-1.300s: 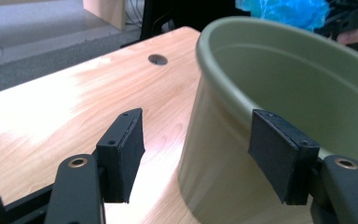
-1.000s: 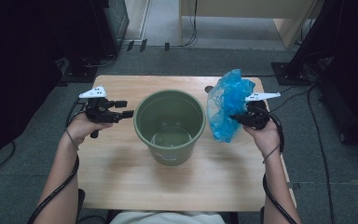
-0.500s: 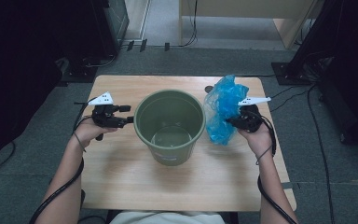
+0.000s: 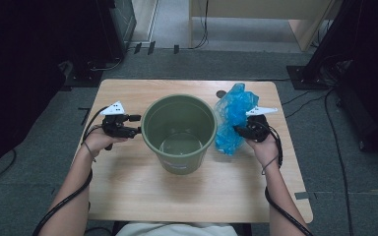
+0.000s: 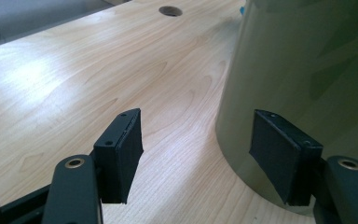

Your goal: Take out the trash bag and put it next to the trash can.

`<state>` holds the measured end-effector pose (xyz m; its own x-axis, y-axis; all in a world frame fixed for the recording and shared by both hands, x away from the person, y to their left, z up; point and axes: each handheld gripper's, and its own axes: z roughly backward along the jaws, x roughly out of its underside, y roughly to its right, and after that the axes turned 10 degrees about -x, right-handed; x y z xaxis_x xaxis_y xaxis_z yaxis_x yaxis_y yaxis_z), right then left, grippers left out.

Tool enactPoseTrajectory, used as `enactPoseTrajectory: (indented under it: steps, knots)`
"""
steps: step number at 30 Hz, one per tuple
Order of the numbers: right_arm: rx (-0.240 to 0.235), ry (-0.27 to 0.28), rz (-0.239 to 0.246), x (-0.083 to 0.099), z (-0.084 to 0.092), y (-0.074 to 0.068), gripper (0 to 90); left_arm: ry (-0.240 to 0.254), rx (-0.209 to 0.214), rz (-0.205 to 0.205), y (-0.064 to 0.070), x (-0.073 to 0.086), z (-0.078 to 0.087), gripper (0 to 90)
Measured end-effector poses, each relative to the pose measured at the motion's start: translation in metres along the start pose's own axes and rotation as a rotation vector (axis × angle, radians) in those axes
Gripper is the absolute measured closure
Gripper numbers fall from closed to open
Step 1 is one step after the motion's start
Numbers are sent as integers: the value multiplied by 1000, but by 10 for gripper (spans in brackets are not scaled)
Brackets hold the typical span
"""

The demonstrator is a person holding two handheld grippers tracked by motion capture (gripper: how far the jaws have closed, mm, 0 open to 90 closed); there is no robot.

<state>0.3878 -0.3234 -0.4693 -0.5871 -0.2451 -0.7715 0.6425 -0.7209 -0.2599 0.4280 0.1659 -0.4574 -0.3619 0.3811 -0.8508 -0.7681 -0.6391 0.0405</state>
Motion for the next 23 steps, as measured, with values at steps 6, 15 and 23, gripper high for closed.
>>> enactPoseTrajectory:
  steps: [6, 15, 23]
  knots:
    - [5, -52, -37, 13, -14, 9, 567, -20, -9, 0, -2, 9, -7, 325]
    - [6, -68, -22, 18, -23, 13, 503, -56, -24, 4, -3, 23, -19, 322]
    - [6, -71, -32, 18, -23, 15, 502, -55, -37, 21, -6, 25, -18, 321]
